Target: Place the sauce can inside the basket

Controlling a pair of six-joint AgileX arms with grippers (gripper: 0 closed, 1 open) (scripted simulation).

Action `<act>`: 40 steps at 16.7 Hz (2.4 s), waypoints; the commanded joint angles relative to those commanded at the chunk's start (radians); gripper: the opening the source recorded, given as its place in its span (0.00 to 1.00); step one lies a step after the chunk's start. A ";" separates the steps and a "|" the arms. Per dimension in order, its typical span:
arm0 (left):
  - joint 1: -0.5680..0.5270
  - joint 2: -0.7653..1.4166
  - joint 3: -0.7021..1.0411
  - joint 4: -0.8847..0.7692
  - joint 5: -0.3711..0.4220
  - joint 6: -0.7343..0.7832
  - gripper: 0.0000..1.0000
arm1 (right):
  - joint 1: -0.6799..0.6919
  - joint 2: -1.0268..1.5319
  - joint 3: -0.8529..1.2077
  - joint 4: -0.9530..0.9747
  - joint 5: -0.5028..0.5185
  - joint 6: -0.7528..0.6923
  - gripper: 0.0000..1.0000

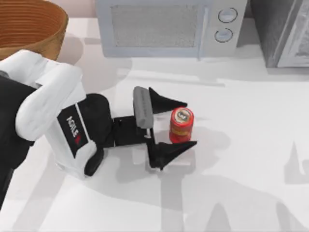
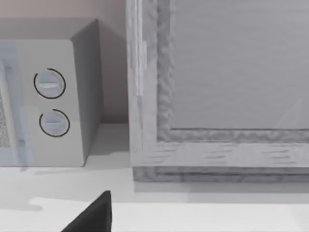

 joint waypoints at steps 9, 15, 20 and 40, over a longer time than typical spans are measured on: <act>-0.027 0.007 0.025 -0.017 -0.027 -0.002 0.77 | 0.000 0.000 0.000 0.000 0.000 0.000 1.00; -0.027 0.007 0.025 -0.017 -0.027 -0.002 0.32 | 0.000 0.000 0.000 0.000 0.000 0.000 1.00; -0.027 0.007 0.025 -0.017 -0.027 -0.002 0.00 | 0.000 0.000 0.000 0.000 0.000 0.000 1.00; 0.346 -0.352 0.234 -0.540 0.223 0.078 0.00 | 0.000 0.000 0.000 0.000 0.000 0.000 1.00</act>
